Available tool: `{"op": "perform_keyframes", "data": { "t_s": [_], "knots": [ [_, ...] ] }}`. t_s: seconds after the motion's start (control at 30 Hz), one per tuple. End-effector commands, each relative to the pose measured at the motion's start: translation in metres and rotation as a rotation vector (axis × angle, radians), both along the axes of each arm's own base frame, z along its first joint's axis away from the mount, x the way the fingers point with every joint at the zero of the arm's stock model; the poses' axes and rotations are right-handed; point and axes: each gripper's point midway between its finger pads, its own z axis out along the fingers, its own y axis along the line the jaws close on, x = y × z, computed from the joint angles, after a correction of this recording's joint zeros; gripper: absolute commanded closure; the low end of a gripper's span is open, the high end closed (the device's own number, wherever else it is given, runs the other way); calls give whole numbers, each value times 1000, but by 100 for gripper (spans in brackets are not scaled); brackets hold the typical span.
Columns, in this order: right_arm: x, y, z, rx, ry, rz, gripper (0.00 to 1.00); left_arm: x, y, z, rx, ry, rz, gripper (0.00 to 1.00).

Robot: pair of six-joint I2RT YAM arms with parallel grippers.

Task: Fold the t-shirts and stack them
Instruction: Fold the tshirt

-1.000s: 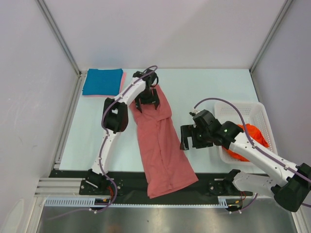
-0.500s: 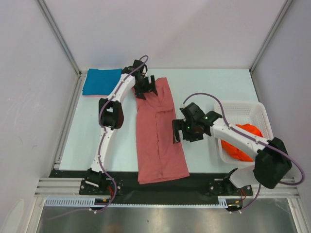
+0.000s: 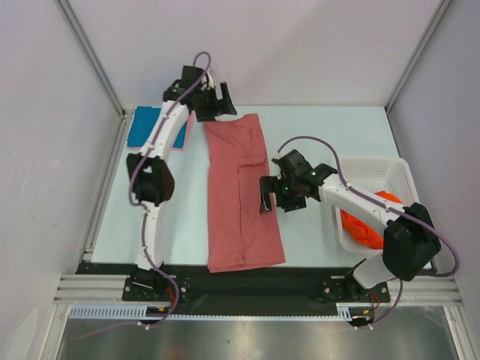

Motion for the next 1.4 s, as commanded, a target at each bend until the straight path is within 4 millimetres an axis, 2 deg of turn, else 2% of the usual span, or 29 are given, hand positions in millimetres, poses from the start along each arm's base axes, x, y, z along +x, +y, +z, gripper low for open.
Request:
{"op": "perform_keyframes", "data": {
  "t_s": [0.0,0.03,0.07,0.1,0.13,0.17,0.2,0.23,0.27,0.3,0.37,0.4,0.43,0.47,0.5,0.53,0.6,0.63,0.8,0.93,1.1,1.17,1.37],
  "knots": [
    [-34,-19,2,41,68,35,1,-64,6,125,-43,-144,-41,0],
    [-40,-24,-2,45,84,44,1,-84,15,92,32,-57,-15,1],
    [-50,-30,-6,43,116,48,1,-112,20,115,57,-106,-18,2],
    [-55,-35,-10,38,128,45,1,-134,14,115,78,-123,-36,3],
    [-64,-45,-16,39,141,27,2,-163,24,64,147,-14,-23,4],
    [-68,-47,-16,56,147,23,2,-192,29,84,120,-59,-13,5],
    [-70,-51,-16,67,144,14,4,-211,28,73,117,-43,-19,6],
    [-77,-57,-16,80,142,1,5,-243,37,28,149,62,-13,7],
    [-77,-59,-15,110,149,-19,9,-267,41,40,104,34,3,8],
    [-79,-60,-15,128,157,-29,13,-297,47,3,131,120,-5,10],
    [-86,-60,-16,191,212,-65,31,-331,50,-13,93,181,20,12],
    [-89,-58,-17,217,234,-71,37,-348,49,-8,59,150,8,13],
    [-89,-54,-16,250,239,-67,45,-370,55,-34,77,213,18,13],
    [-98,-52,-19,277,271,-58,44,-381,54,-41,55,243,46,13],
    [-98,-50,-20,293,278,-66,43,-393,53,-39,32,220,35,12],
    [-98,-49,-22,304,275,-65,43,-405,61,-57,56,262,56,11],
    [-102,-50,-28,308,289,-70,41,-419,63,-69,40,308,94,11],
    [-102,-48,-28,322,286,-63,39,-429,65,-82,30,346,111,11],
    [-112,-46,-41,342,339,-50,39,-448,59,-111,27,408,113,15],
    [-104,-47,-44,326,315,-68,41,-450,65,-122,57,418,157,18],
    [-95,-43,-53,307,331,-79,45,-458,61,-138,19,458,158,21],
    [-96,-44,-61,291,352,-82,48,-461,53,-140,-16,480,145,23],
    [-102,-46,-74,270,377,-98,53,-469,51,-153,-1,532,139,28]
  ]
}}
